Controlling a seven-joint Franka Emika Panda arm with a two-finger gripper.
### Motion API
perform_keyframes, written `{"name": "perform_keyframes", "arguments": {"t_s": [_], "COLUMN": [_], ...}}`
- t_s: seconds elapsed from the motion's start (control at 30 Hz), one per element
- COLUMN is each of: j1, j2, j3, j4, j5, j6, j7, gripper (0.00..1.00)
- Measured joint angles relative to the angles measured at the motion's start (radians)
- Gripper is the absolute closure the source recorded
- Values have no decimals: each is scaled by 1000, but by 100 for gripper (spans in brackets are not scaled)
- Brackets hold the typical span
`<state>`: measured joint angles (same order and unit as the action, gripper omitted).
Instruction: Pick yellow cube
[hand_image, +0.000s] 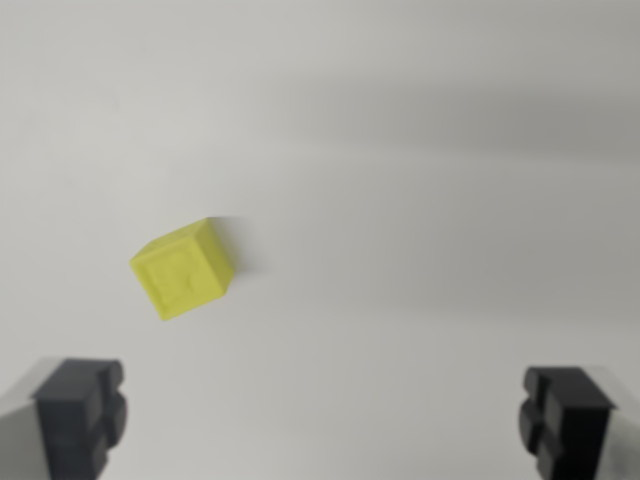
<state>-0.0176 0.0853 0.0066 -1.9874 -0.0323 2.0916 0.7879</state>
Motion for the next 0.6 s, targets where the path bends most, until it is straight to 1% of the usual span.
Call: {"name": "perform_keyframes", "arguments": {"t_s": [0.2,0.6], "j1": [1,20], "j2": [-2,1], "j3": [0,0], "j4": [-5,-74], "j5": [0,1], "j6": [2,73], "j7": [-5,-36], "gripper": [0,0]}}
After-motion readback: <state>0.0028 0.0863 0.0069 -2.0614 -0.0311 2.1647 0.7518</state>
